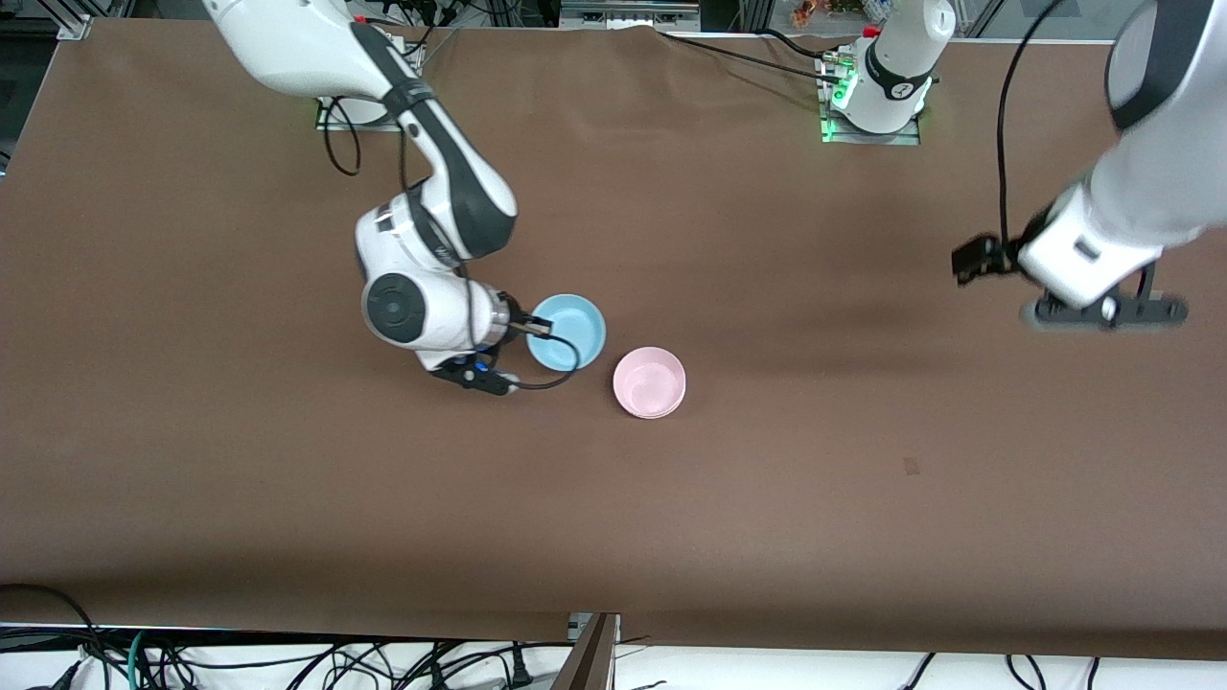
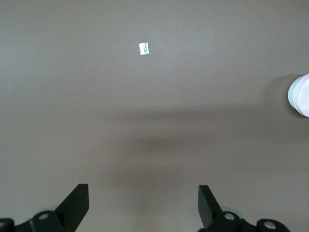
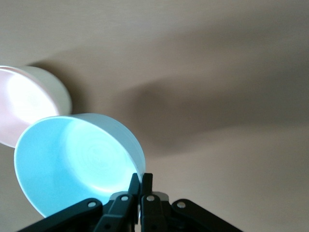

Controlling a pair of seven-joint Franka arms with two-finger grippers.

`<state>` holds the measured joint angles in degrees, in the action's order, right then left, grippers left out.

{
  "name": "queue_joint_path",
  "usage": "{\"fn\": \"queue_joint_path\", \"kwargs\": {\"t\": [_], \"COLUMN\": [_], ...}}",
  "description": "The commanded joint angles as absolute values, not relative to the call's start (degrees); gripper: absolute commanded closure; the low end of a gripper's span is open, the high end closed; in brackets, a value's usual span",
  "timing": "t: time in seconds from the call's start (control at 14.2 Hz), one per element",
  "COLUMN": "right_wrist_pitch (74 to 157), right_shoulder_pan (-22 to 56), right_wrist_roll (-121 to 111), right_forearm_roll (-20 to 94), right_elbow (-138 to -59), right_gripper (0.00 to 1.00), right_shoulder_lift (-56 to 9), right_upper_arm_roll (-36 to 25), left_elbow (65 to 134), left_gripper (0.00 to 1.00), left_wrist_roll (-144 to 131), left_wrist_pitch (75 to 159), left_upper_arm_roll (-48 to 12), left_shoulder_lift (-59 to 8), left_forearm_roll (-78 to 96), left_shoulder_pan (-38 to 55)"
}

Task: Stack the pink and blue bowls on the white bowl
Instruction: 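Carry the blue bowl over the pink bowl and lower it in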

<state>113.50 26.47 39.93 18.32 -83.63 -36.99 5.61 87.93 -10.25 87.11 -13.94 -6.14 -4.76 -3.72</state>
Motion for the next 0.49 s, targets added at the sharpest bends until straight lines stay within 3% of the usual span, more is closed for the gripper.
{"fn": "queue_joint_path", "kwargs": {"t": [0.0, 0.42], "right_wrist_pitch": [116.6, 132.25], "right_shoulder_pan": [27.94, 32.6], "right_wrist_roll": [43.58, 53.08], "right_forearm_roll": [19.51, 21.17], "right_elbow": [-79.28, -79.1], "right_gripper": [1.0, 1.0], "right_shoulder_lift": [-39.29, -44.02], "right_upper_arm_roll": [5.1, 5.54], "left_elbow": [98.61, 96.86], "left_gripper": [0.0, 0.0], "left_wrist_roll": [-5.13, 3.52], "left_wrist_pitch": [95.87, 95.8], "left_upper_arm_roll": [-13.45, -13.8], "left_shoulder_lift": [-2.36, -2.9], "left_forearm_roll": [-3.08, -1.58], "left_shoulder_pan": [-6.84, -11.16]}}
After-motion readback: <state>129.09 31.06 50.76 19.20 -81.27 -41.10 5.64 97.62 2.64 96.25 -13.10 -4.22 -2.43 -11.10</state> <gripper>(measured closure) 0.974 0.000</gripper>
